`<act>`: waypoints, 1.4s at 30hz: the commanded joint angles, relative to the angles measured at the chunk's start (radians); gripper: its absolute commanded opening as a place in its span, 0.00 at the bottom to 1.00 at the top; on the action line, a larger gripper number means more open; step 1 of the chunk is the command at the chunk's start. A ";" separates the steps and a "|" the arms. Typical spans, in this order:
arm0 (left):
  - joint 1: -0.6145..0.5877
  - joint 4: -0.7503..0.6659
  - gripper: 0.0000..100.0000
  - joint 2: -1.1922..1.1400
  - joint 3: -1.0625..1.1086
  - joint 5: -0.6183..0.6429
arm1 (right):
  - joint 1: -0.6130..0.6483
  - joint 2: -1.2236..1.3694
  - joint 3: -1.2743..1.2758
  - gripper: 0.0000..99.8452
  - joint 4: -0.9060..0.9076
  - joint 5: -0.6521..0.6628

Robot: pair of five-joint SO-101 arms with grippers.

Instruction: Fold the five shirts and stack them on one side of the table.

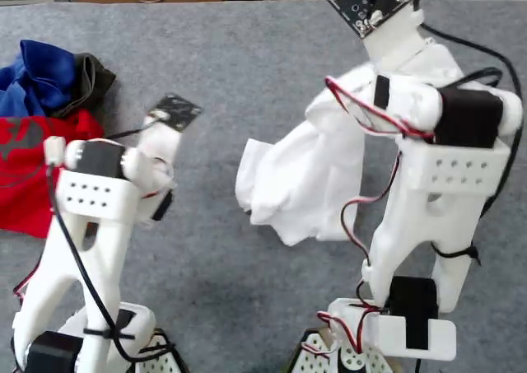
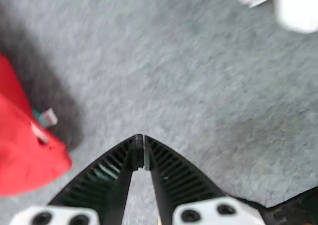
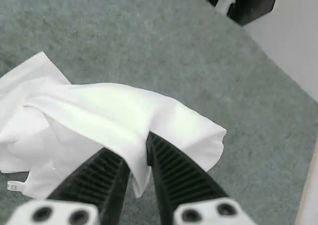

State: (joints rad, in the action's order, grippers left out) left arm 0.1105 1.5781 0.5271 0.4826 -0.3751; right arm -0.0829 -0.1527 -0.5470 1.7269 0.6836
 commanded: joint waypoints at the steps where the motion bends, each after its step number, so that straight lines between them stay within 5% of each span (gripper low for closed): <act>1: 0.139 -0.046 0.13 0.012 -0.045 0.074 | -0.087 -0.024 0.177 0.01 -0.115 0.003; 9: 0.409 -0.198 0.19 -0.002 -0.021 0.129 | -0.290 -0.024 0.680 0.01 -0.534 -0.003; 23: 0.582 -0.348 0.19 -0.520 -0.211 0.181 | -0.428 -0.024 1.271 0.01 -1.120 -0.150; 31: 0.544 -0.594 0.02 -0.772 -0.268 0.249 | -0.427 -0.024 1.383 0.01 -1.215 -0.181; 37: 0.499 -0.632 0.03 -0.847 -0.268 0.255 | -0.431 -0.030 1.386 0.01 -1.209 -0.175; 42: 0.337 -0.629 0.03 -0.700 -0.268 0.279 | -0.427 -0.033 1.323 0.01 -1.074 -0.170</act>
State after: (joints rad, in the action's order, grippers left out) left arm 0.5708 0.9705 -0.2662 0.2463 -0.1189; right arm -0.4987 -0.1511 0.8370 0.5700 0.5056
